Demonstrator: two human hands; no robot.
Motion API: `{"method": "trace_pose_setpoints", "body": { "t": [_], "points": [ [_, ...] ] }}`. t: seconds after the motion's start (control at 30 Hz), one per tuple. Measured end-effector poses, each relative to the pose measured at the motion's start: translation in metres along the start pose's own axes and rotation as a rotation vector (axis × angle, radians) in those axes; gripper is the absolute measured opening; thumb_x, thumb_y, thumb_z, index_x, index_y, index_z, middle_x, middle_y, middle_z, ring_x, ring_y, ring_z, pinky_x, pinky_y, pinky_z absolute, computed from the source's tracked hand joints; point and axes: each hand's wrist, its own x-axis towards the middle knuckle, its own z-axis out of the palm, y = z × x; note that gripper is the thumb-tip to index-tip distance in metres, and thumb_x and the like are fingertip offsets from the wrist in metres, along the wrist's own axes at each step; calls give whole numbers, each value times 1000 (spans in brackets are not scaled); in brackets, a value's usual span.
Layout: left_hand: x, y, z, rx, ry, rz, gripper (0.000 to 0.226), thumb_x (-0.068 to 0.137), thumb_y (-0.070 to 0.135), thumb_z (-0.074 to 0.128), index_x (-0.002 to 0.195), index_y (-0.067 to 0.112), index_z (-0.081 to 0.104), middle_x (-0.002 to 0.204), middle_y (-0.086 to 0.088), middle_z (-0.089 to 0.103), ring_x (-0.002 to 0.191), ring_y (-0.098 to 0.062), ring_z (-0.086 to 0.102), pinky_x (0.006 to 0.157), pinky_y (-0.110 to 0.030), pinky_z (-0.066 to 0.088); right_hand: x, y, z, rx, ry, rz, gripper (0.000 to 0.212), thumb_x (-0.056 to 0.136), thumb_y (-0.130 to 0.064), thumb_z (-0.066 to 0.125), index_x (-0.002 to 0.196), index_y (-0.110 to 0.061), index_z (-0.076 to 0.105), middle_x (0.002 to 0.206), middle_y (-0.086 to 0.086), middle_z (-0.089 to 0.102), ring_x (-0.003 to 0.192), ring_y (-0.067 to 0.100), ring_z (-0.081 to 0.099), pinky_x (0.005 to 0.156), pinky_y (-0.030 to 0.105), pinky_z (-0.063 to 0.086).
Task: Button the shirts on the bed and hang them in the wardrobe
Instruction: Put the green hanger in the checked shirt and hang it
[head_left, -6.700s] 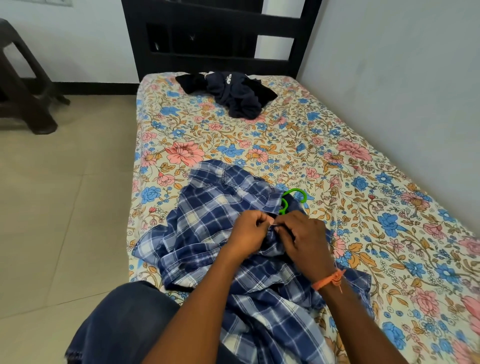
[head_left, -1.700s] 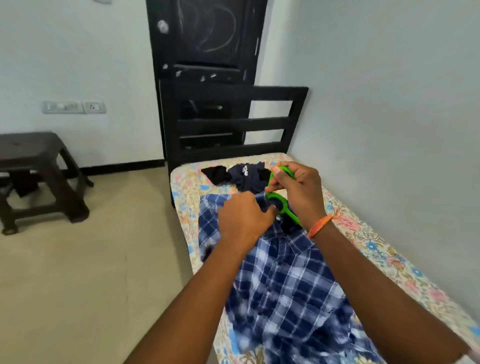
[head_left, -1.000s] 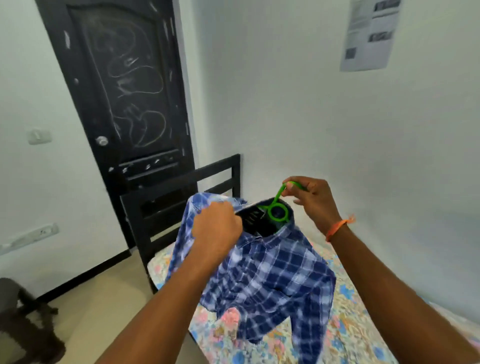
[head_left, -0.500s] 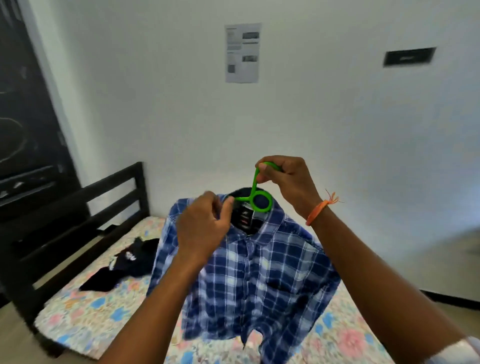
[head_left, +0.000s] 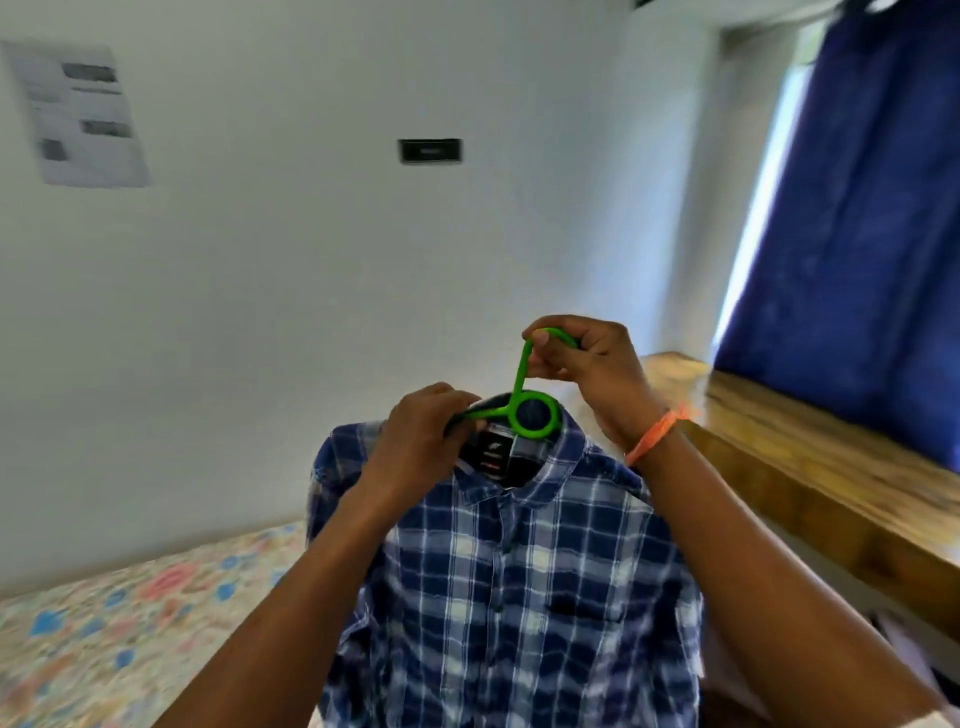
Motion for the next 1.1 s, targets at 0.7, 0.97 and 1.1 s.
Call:
{"method": "trace_pose_setpoints", "body": {
  "t": [0.7,0.97,1.1],
  "points": [
    [96,417,254,-489,-22,507,16,91,23,58,95,20,73,70,0,66,67,-14,56,59,-27,31,-311,-100,-471,-1672,637,68,54,89,-72,37,63,-26,44,51,-10,40,49,18,47,45,29,33],
    [71,591,344,-506,-41,694,7,84,17,75,90,15,73,75,-5,71,61,-28,67,51,-33,50,-435,-140,-604,-1719,887,371,74,83,-87,25,52,-21,33,43,-3,35,40,17,40,44,39,35],
    [73,663,404,-558,-128,705,13,96,24,59,90,15,66,78,-3,67,67,-27,62,55,-31,44,-475,-157,-659,-1744,942,459,75,82,-87,29,50,-19,34,41,0,39,39,17,38,43,38,37]
  ]
}}
